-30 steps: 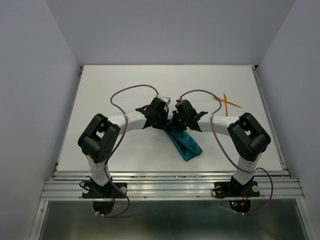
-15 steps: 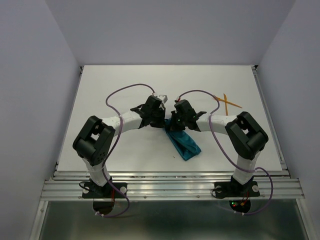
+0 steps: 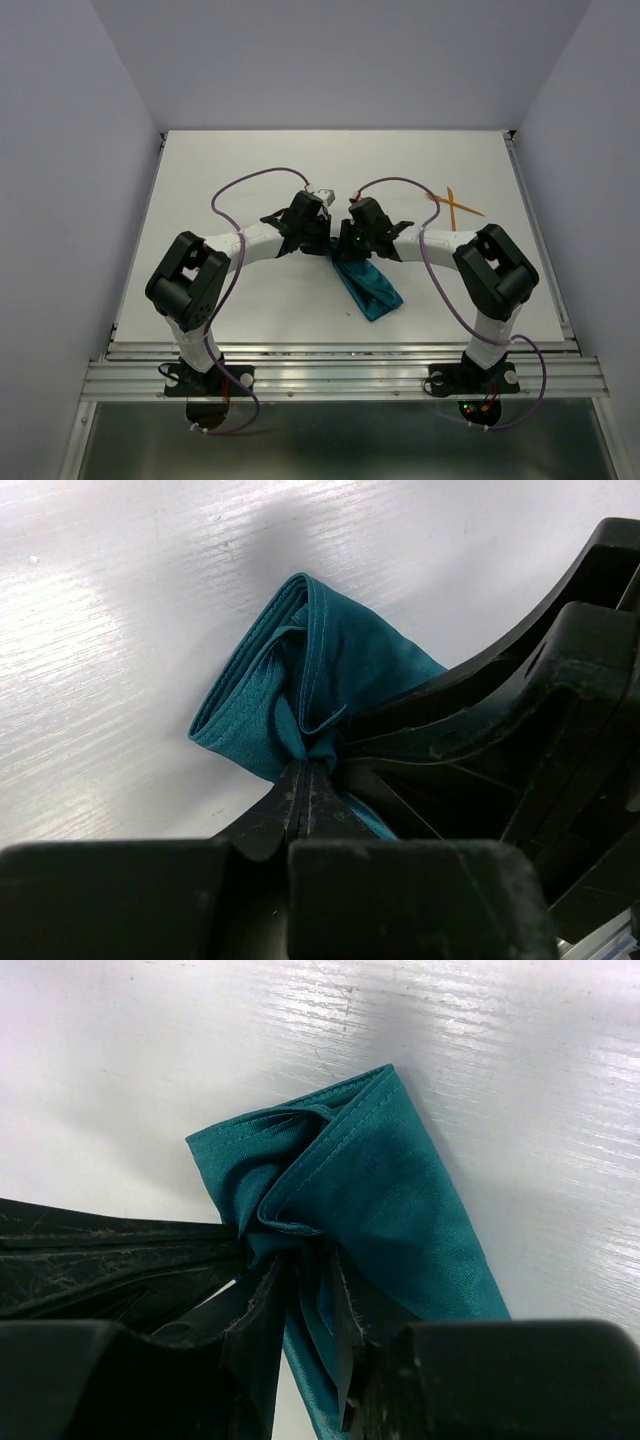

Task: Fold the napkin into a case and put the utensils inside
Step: Stuff the top corner of the smaller-rectangle-folded napkin into the folded napkin.

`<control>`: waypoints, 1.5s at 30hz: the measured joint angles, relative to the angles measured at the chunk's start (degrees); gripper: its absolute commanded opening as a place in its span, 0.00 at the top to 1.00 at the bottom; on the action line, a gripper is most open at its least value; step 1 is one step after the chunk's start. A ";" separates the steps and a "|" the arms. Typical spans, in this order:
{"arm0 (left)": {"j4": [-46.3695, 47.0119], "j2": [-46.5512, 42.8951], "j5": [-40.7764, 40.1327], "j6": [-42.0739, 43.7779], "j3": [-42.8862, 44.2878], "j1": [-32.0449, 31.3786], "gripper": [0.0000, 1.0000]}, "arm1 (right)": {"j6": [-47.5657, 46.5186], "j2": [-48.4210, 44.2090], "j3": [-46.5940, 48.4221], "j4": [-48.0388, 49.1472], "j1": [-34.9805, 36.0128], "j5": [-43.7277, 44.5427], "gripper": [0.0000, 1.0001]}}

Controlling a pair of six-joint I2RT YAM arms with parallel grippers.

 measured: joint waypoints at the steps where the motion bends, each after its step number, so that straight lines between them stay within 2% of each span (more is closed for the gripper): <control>1: 0.09 0.00 0.04 0.00 0.00 0.00 1.00 | -0.11 -0.07 0.00 -0.02 0.00 0.00 0.71; 45: 0.94 0.00 0.42 0.11 -0.87 0.70 1.00 | -0.66 -0.28 4.02 -1.53 0.00 1.36 0.66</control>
